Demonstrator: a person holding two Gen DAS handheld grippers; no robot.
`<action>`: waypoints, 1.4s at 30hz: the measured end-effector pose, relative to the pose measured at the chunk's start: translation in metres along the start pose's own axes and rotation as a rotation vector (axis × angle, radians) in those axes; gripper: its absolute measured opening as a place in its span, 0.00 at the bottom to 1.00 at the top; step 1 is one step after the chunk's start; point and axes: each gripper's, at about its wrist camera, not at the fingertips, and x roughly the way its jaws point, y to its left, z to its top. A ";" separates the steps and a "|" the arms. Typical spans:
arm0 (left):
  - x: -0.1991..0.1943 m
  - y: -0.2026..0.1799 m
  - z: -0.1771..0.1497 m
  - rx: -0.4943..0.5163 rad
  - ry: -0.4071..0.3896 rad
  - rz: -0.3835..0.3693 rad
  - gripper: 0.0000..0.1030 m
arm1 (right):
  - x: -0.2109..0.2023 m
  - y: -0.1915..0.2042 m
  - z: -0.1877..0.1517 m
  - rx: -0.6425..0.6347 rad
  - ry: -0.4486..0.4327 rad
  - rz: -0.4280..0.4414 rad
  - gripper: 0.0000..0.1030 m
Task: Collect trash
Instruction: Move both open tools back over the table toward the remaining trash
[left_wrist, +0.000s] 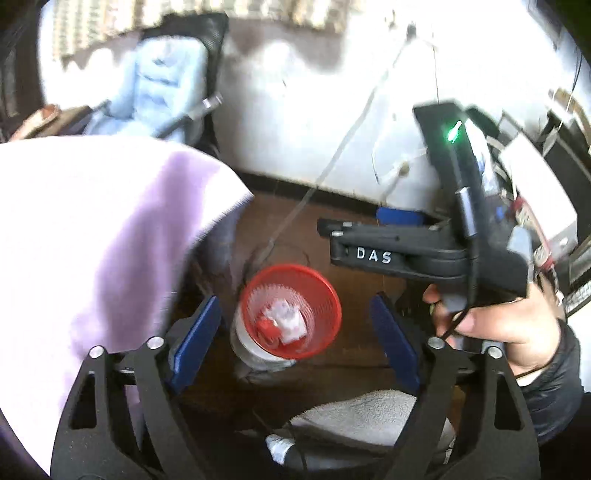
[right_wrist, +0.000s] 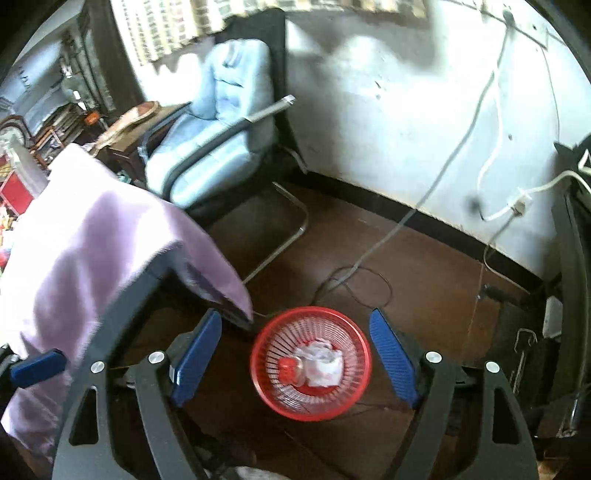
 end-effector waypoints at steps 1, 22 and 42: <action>-0.011 0.003 -0.001 -0.004 -0.017 0.002 0.83 | -0.005 0.006 0.003 -0.008 -0.012 0.002 0.79; -0.210 0.144 -0.029 -0.279 -0.250 0.390 0.91 | -0.099 0.210 0.055 -0.336 -0.157 0.299 0.88; -0.226 0.330 -0.080 -0.731 -0.119 0.611 0.93 | -0.079 0.346 0.049 -0.466 -0.081 0.499 0.89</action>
